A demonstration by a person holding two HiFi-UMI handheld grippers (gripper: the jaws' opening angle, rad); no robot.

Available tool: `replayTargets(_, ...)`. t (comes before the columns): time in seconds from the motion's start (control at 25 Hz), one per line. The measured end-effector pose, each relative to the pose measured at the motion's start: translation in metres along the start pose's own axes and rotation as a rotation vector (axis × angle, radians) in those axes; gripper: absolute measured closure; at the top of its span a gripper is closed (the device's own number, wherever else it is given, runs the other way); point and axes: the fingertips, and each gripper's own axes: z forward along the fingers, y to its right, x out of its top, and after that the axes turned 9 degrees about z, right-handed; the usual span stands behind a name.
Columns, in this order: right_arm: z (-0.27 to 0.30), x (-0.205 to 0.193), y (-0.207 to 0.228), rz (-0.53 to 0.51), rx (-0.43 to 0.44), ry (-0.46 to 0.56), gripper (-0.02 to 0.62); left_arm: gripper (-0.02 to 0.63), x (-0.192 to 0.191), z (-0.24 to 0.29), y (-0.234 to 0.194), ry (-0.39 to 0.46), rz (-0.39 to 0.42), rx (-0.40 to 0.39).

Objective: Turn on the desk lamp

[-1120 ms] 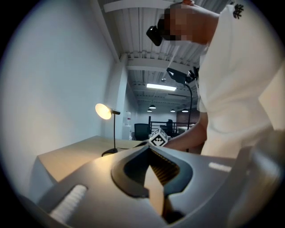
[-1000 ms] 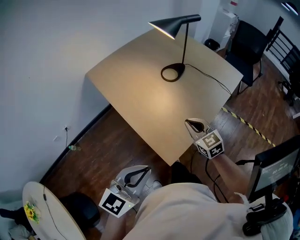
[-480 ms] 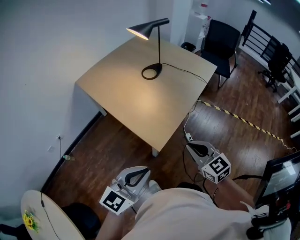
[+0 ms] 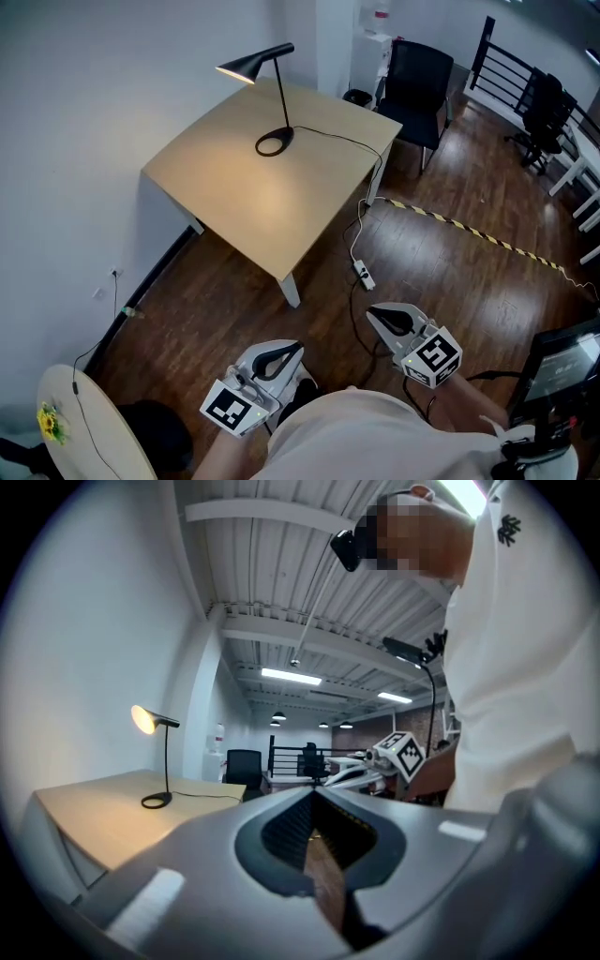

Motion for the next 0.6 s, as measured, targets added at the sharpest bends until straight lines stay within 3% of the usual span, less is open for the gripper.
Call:
replayTargets(0.36,-0.1,-0.038,-0.027,0.045,0.028,0.043,0.591,0.591,-0.004,-0.009,0.109,-0.081,-0.026,0.01)
replayTargets(0.6,-0.127,-0.022,-0.042,0.054,-0.021,0.098,0.57,0.591,0.007,-0.014,0.125,-0.079,-0.011,-0.044)
